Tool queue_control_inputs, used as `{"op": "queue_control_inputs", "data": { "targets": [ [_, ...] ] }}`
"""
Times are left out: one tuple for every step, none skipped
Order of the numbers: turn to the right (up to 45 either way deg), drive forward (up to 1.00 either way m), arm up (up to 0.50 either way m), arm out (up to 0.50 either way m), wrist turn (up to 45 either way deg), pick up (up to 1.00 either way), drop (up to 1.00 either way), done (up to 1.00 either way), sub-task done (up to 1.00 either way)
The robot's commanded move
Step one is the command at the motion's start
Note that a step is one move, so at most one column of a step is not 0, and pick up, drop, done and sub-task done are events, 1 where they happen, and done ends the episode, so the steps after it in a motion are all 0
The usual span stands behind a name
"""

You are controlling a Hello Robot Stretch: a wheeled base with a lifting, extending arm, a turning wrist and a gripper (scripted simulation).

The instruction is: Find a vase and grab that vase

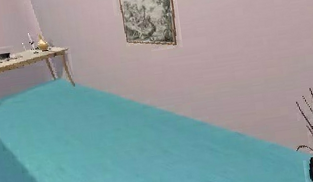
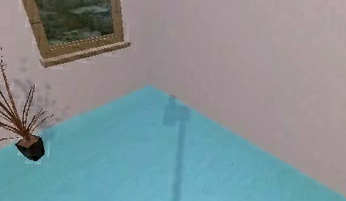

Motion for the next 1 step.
{"op": "queue_control_inputs", "data": {
  "targets": [
    [0.0, 0.5, 0.0, 0.0, 0.0, 0.0, 0.0, 0.0, 0.0]
  ]
}}
